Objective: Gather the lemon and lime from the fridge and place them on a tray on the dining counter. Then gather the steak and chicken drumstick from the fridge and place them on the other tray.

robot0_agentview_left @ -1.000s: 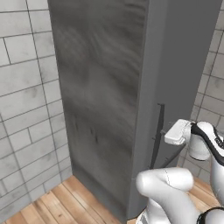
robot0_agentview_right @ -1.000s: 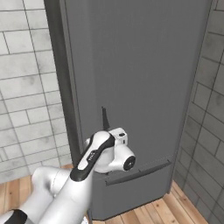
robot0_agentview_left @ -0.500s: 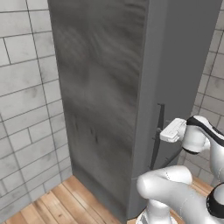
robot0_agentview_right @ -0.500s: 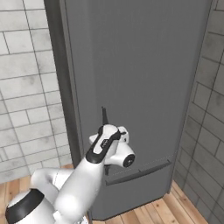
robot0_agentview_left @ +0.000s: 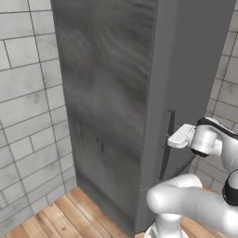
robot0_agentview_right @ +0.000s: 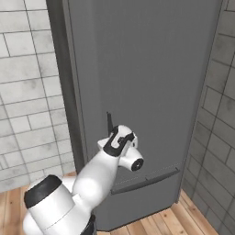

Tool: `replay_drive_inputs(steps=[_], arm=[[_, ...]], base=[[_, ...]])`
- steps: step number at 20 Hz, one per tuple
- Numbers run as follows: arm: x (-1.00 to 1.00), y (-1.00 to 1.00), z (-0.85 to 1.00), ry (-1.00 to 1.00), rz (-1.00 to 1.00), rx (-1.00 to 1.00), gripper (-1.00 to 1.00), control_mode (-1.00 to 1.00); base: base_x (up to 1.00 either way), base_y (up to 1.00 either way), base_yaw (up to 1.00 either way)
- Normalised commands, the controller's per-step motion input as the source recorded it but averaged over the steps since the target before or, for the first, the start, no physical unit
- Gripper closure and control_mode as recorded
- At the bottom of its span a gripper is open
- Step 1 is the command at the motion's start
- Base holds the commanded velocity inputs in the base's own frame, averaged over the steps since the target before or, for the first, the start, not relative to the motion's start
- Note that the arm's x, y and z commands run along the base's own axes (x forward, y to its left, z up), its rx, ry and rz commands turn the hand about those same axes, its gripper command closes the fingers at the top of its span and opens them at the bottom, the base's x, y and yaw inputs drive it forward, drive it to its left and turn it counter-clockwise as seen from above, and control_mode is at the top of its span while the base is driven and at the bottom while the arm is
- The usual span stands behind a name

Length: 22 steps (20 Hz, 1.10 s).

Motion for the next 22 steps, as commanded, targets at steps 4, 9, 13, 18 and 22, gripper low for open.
replay_drive_inputs(steps=[4,9,13,18,22], arm=[[0.22,0.0,-0.15,0.0,0.0,0.0,-1.0,-1.0],[0.18,0.09,-0.17,0.0,0.0,0.0,1.0,-1.0],[0.05,0.03,-0.05,0.0,0.0,0.0,1.0,-1.0],[-0.16,-0.28,0.05,0.04,-0.08,0.0,1.0,-1.0],[-0.36,-0.5,0.29,0.11,-0.16,-0.01,1.0,-1.0]], base=[[0.0,0.0,0.0],[0.0,0.0,0.0],[0.0,0.0,0.0],[0.0,0.0,0.0],[0.0,0.0,0.0]])
